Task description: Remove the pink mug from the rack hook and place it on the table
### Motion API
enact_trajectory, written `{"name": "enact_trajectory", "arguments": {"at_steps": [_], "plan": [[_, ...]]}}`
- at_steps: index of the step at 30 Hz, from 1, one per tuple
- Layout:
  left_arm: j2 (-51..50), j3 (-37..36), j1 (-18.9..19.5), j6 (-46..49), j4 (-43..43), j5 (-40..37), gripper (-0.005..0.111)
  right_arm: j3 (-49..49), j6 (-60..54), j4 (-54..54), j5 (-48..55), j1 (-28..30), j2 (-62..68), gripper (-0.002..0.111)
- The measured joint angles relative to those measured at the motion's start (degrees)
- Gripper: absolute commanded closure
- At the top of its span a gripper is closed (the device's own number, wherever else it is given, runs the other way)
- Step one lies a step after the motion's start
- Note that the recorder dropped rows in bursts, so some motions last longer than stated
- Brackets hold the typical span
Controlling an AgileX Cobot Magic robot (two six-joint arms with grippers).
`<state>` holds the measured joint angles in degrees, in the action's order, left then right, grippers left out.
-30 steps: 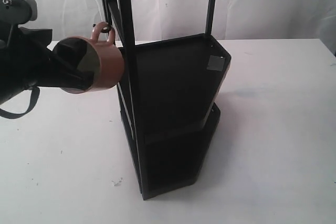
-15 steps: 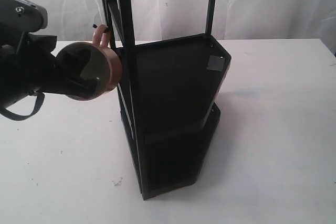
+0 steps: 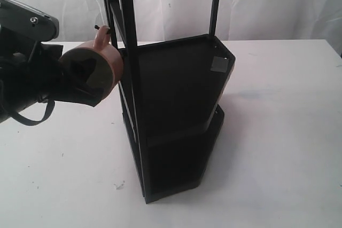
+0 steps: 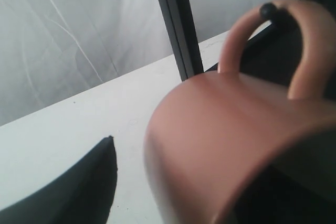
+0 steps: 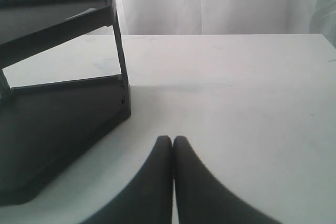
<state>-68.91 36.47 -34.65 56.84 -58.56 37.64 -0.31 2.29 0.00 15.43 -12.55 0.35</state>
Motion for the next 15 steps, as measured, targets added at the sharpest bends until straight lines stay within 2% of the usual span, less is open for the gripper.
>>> {"name": "enact_trajectory", "arguments": {"at_steps": [15], "plan": [[-0.1, 0.0, 0.0, -2.3, 1.1, 0.8, 0.044, 0.0, 0.0, 0.0, 0.0, 0.0, 0.0, 0.108]]}}
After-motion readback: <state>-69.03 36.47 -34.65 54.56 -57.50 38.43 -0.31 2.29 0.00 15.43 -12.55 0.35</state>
